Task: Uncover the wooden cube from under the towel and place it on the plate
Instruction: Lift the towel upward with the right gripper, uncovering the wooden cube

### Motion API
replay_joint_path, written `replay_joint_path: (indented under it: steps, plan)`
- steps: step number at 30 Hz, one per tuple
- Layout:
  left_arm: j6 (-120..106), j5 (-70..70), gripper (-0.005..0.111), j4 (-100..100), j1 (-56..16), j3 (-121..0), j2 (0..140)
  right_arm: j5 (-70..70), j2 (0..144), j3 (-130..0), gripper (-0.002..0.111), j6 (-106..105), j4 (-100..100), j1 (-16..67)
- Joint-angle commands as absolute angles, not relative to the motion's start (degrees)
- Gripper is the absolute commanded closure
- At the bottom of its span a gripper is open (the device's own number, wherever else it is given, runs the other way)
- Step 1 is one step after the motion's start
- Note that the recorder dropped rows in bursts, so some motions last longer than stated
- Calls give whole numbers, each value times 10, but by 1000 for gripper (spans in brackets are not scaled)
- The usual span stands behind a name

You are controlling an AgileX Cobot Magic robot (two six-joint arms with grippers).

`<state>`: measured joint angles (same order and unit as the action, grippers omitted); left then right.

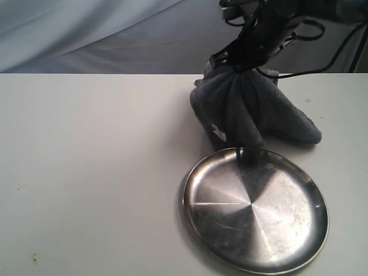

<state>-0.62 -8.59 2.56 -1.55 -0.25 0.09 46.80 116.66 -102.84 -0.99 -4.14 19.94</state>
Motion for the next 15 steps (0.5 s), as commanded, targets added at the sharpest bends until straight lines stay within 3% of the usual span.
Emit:
replay_joint_path:
  steps: [1,15]
  plan:
    - [-6,-84,105,25,-16,0,0,420,1115,-1027,108,-10,-42,200]
    - [-5,-84,105,25,-16,0,0,331,1049,-1027,108,-79,85,200]
